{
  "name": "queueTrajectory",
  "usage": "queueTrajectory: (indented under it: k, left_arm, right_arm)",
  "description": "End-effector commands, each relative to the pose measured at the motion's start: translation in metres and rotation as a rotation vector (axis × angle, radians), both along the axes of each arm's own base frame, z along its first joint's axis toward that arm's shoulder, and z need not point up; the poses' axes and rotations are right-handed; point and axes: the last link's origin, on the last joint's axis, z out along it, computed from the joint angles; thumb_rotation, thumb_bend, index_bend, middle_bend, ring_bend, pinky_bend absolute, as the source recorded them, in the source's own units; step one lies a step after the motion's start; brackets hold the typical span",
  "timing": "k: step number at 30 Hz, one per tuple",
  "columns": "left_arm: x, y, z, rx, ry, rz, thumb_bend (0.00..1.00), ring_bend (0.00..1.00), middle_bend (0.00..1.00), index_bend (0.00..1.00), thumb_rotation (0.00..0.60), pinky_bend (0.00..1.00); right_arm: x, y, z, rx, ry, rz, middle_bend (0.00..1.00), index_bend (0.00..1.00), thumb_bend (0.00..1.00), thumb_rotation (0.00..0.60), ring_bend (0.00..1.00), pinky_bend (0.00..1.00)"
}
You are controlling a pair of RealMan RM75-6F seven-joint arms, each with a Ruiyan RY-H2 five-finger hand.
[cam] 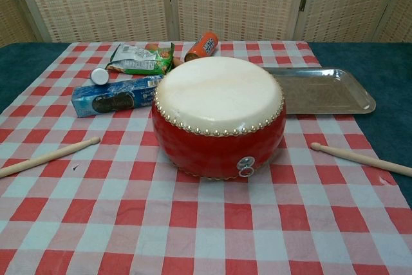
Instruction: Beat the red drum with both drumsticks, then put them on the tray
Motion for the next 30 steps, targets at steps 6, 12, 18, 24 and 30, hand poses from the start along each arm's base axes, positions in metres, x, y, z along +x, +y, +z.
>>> queueTrajectory:
  k: [6,12,18,24,30]
  left_arm:
    - [-0.001,-0.001,-0.001,-0.003,0.000,0.005,0.31,0.03,0.08,0.11,0.600,0.05]
    - [0.004,0.002,0.000,-0.005,-0.020,-0.015,0.31,0.03,0.08,0.12,0.600,0.05]
    - [0.021,0.021,-0.006,-0.063,-0.092,-0.078,0.37,0.07,0.11,0.21,0.600,0.05]
    - [0.045,0.049,-0.031,-0.138,-0.134,-0.121,0.44,0.14,0.21,0.37,0.600,0.08]
    - [0.064,0.066,-0.069,-0.236,-0.139,-0.083,0.43,0.14,0.22,0.40,0.600,0.08]
  right_arm:
    - [-0.001,-0.001,0.000,0.003,-0.001,0.002,0.03,0.05,0.00,0.600,0.02,0.08]
    - [-0.001,-0.001,0.002,-0.005,-0.004,0.013,0.03,0.05,0.00,0.600,0.02,0.08]
    - [-0.001,-0.001,0.004,-0.007,0.000,0.023,0.03,0.05,0.00,0.600,0.02,0.08]
    - [-0.001,-0.002,0.004,-0.001,-0.001,0.031,0.03,0.05,0.00,0.600,0.02,0.08]
    - [-0.002,-0.002,0.005,-0.002,-0.004,0.028,0.03,0.05,0.00,0.600,0.02,0.08]
